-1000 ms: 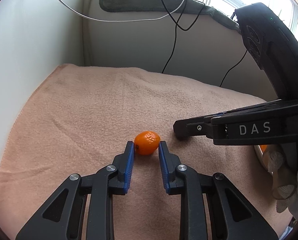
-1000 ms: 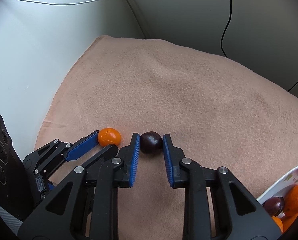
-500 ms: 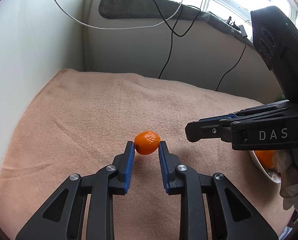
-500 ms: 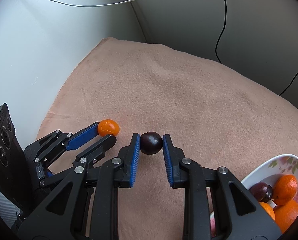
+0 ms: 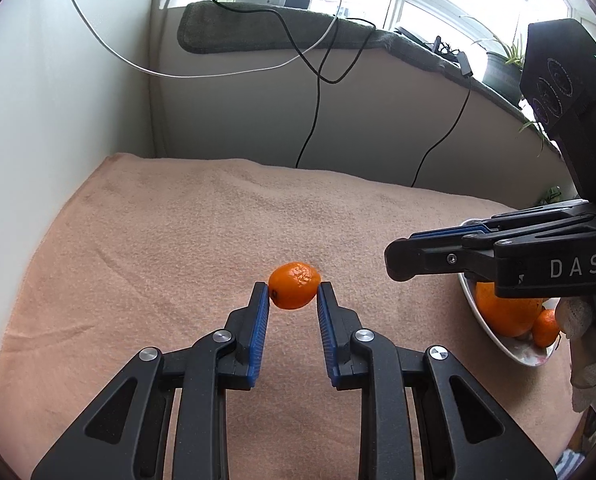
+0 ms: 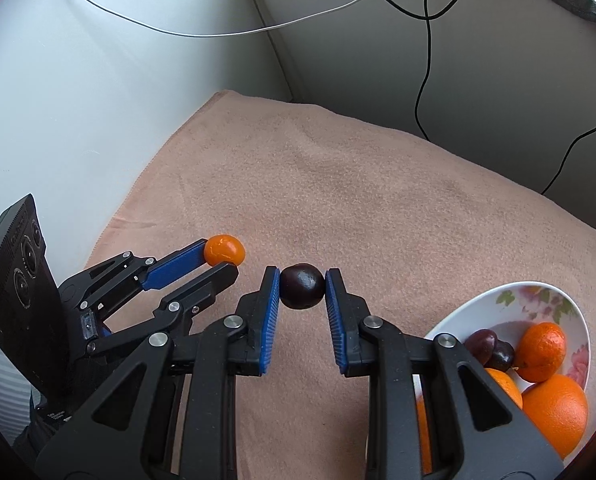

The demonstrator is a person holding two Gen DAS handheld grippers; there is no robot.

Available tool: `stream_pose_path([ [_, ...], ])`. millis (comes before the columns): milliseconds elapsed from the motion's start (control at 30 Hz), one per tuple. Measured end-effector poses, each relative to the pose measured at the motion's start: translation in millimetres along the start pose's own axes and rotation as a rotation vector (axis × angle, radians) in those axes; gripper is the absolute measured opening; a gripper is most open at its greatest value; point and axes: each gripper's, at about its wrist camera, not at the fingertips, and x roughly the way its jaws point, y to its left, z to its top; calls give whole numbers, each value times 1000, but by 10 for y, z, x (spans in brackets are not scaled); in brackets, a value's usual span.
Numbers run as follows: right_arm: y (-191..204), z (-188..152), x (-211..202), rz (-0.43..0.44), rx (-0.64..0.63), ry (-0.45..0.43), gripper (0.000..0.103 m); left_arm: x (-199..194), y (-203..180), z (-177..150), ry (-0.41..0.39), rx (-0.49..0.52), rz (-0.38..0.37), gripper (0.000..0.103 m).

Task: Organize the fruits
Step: 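Carry the plum and kumquat onto the plate and open both tools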

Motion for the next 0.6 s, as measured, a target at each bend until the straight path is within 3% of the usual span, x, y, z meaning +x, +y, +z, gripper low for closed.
stream_pose_path([
  [600,-707,-391,-831,-41,81,-120,24,10,-683,145,-14,75,-102,23],
])
